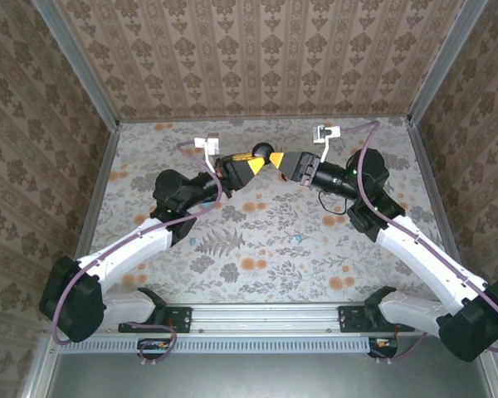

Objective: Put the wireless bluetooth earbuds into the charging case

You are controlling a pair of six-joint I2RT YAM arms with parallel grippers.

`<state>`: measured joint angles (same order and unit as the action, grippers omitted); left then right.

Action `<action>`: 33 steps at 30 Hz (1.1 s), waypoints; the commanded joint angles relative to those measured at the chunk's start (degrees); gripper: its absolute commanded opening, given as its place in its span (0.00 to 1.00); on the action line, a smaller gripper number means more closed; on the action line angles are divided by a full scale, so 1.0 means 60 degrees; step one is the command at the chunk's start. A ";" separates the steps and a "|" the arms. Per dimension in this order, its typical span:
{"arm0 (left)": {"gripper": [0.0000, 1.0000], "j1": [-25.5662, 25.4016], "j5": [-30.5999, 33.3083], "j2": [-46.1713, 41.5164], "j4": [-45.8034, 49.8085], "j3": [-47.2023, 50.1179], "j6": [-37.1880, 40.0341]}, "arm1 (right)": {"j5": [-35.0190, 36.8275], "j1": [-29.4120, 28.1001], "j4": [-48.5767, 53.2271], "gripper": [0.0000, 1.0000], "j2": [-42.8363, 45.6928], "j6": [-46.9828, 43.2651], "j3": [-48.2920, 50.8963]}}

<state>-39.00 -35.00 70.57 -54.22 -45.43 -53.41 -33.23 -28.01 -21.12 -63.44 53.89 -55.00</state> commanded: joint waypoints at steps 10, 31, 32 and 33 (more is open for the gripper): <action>0.04 -0.0013 -0.0833 0.0218 -0.0588 -0.0492 -0.0557 | -0.0247 -0.0049 -0.1403 0.38 -0.0398 0.0096 -0.0073; 0.49 0.0763 -0.1104 -0.1554 0.2123 0.0093 0.1035 | -0.1606 -0.0042 0.5422 0.05 -0.0310 -0.5328 -0.2797; 0.51 0.0814 -0.1175 -0.1791 0.2740 0.0041 0.1444 | -0.1550 -0.0034 0.5889 0.04 -0.0330 -0.5705 -0.2999; 0.54 0.0844 -0.1235 -0.2079 0.3578 -0.0069 0.1997 | -0.1488 -0.0034 0.6399 0.04 -0.0361 -0.6132 -0.3222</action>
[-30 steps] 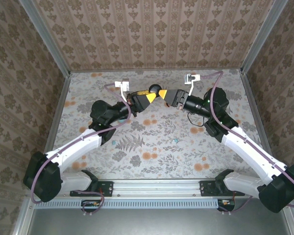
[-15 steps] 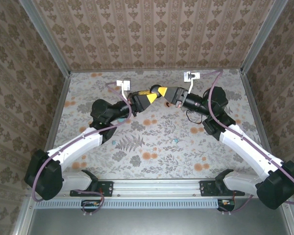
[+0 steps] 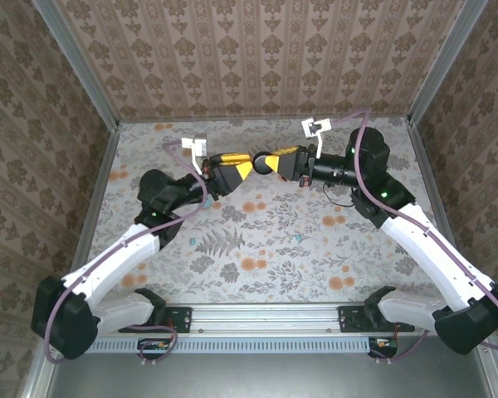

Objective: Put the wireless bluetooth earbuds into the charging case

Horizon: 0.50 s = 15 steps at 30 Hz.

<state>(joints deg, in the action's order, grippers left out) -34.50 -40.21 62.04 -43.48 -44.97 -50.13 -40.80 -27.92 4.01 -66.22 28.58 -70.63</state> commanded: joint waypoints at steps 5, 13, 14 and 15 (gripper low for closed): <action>0.62 0.0096 -0.0336 -0.1826 0.6655 -0.1236 0.4979 | -0.0145 -0.0056 0.3911 0.04 -0.0088 -0.3433 -0.1345; 0.62 0.0098 -0.1560 -0.2254 0.7848 -0.1325 0.6793 | -0.0436 -0.0240 0.4238 0.05 0.0034 -0.4450 -0.1286; 0.63 0.0096 -0.1739 -0.2169 0.7687 -0.1274 0.6715 | -0.0375 -0.0275 0.4252 0.05 0.0075 -0.4534 -0.1262; 0.63 0.0082 -0.1876 -0.2083 0.7381 -0.1175 0.6561 | -0.0322 -0.0299 0.4252 0.05 0.0090 -0.4599 -0.1230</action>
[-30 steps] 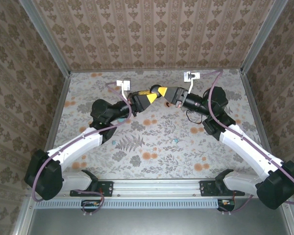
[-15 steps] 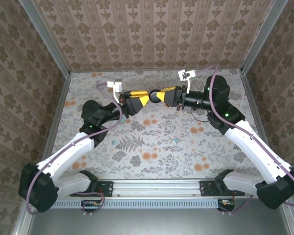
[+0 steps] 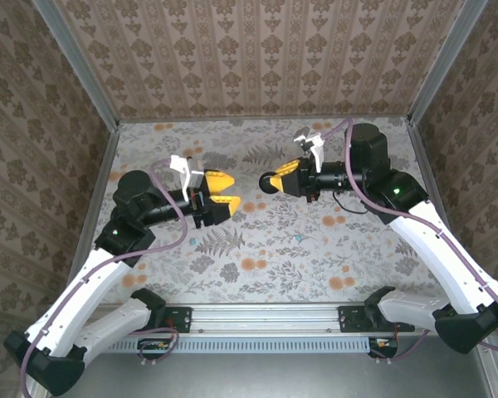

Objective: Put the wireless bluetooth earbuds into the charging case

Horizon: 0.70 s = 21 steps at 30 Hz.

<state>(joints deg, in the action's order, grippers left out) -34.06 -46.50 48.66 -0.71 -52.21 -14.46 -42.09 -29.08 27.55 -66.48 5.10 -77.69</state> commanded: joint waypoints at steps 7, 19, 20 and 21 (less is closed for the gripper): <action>0.62 -0.0350 -0.1040 0.1053 -0.1913 0.0386 -0.1168 | 0.0092 -0.0446 0.0173 0.05 0.0141 -0.0873 0.0211; 0.57 -0.0949 -0.1256 0.2028 -0.2740 0.0105 -0.1727 | 0.0210 -0.0800 -0.0431 0.05 0.0137 -0.0675 0.0525; 0.56 -0.0958 -0.1252 0.2062 -0.2753 0.0124 -0.1738 | 0.0231 -0.0826 -0.0423 0.05 0.0137 -0.0660 0.0519; 0.54 -0.0970 -0.1244 0.2078 -0.2770 0.0145 -0.1739 | 0.0231 -0.0838 -0.0414 0.05 0.0137 -0.0661 0.0523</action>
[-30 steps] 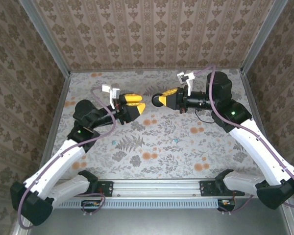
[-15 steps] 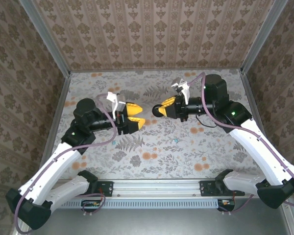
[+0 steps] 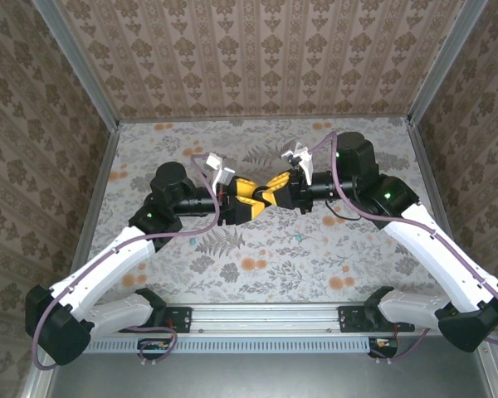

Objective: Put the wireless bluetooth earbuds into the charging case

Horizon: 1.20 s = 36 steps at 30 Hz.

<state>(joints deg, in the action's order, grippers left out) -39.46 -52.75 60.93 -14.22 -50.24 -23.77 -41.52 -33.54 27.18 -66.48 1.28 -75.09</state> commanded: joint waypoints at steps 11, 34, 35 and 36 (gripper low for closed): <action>0.51 -0.0126 -0.0034 0.0096 -0.0408 -0.0152 -0.0099 | 0.0440 -0.0139 -0.0670 0.05 0.0311 0.0095 0.0223; 0.08 -0.0089 0.0318 -0.0150 -0.0435 0.0091 0.0730 | 0.0650 -0.0142 -0.1505 0.06 0.0372 0.0886 0.0577; 0.05 -0.0103 0.0366 -0.0220 -0.0443 0.0145 0.0846 | 0.0623 -0.0141 -0.1568 0.07 0.0346 0.0973 0.0565; 0.02 -0.0111 0.0442 -0.0311 -0.0389 0.0194 0.1004 | 0.0607 -0.0151 -0.1645 0.07 0.0301 0.1064 0.0562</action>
<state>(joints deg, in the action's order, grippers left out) -40.03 -51.62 61.08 -15.84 -49.95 -21.93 -37.93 -34.02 20.97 -64.47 4.14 -72.47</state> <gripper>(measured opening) 0.175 0.169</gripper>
